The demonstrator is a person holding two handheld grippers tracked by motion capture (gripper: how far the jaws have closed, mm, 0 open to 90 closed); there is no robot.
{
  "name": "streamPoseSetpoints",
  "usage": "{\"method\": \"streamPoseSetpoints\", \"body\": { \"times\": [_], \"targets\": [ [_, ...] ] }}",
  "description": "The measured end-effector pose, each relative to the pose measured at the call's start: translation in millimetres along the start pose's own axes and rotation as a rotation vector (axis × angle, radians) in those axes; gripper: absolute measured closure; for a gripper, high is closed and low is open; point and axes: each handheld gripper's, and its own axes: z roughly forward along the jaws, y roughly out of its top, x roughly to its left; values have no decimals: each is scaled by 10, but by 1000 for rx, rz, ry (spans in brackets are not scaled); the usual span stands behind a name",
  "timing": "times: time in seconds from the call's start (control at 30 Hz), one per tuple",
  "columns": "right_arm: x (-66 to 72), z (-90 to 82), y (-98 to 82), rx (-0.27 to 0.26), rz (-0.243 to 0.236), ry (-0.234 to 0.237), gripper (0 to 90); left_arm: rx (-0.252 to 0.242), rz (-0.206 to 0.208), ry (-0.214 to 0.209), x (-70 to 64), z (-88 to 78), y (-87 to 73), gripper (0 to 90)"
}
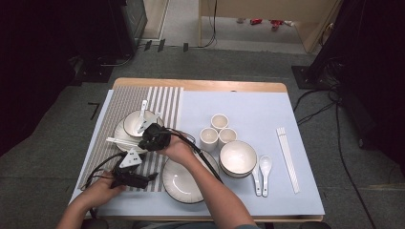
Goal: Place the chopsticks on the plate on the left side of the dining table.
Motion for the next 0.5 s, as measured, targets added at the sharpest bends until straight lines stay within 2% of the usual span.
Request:
{"method": "streamPoseSetpoints", "body": {
  "times": [0.5],
  "targets": [
    [-14, 6, 0, -11, 8, -7, 834, 0, 0, 0, 0, 0, 0, 137]
  ]
}}
